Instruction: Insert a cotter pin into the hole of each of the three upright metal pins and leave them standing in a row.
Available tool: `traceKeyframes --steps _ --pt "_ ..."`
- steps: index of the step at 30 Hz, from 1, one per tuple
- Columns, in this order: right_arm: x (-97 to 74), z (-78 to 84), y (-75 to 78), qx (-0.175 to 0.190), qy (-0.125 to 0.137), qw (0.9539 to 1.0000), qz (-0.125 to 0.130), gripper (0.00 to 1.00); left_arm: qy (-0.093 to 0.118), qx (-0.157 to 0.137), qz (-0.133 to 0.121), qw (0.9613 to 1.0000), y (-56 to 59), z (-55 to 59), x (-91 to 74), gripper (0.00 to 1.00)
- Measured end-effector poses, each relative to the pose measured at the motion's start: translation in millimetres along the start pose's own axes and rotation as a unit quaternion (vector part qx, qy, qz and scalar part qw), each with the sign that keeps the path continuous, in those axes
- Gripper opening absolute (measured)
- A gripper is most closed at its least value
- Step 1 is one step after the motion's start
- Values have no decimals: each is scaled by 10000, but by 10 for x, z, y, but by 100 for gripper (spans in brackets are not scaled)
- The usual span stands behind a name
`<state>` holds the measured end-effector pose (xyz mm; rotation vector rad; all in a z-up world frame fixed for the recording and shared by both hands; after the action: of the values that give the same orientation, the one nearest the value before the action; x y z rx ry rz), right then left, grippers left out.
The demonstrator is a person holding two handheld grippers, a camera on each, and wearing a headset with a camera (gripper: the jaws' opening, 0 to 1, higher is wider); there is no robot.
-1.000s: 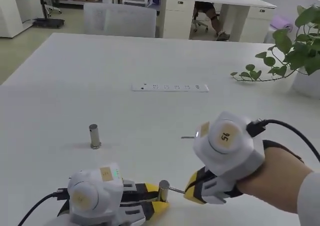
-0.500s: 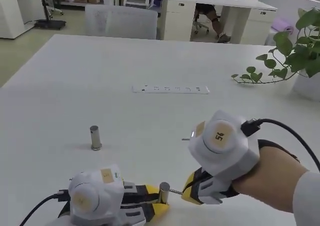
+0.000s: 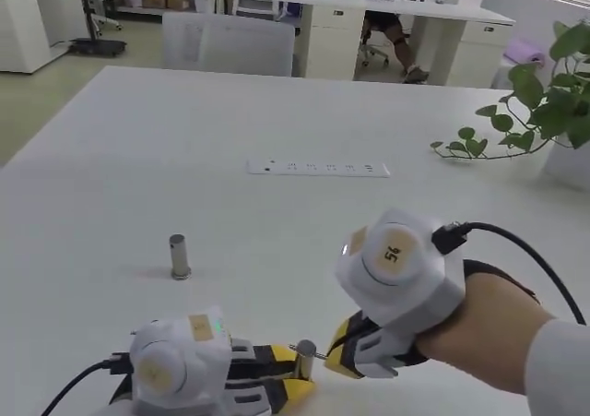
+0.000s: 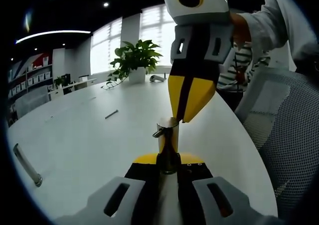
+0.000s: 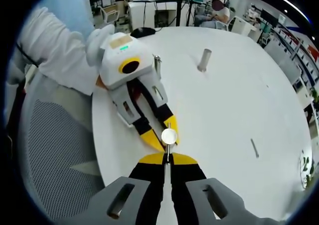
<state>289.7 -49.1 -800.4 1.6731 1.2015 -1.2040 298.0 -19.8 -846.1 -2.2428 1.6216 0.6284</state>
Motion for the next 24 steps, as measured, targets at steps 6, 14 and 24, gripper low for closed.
traceKeyframes --steps 6,14,24 --pt "15 -54 5 -12 32 10000 -13 4 4 -7 -2 10000 0 2 2 11" --pt "22 -94 -4 -106 39 9999 -8 5 9 -11 -4 10000 2 3 2 11" --pt "14 -87 -13 -138 30 9999 -16 10 9 -19 -8 10000 -1 2 1 11"
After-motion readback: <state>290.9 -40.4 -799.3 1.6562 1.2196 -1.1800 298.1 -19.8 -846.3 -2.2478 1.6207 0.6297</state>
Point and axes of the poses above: the centre of the closed fingertips' face, and the gripper's own axes: x roughly forward along the fingers, y roughly to its right, z roughly out of its underside, the point moved 2 cm from there along -x, roughly backward along the fingers, and after that the axes turned 11 degrees about -y, right-handed, at the moved point
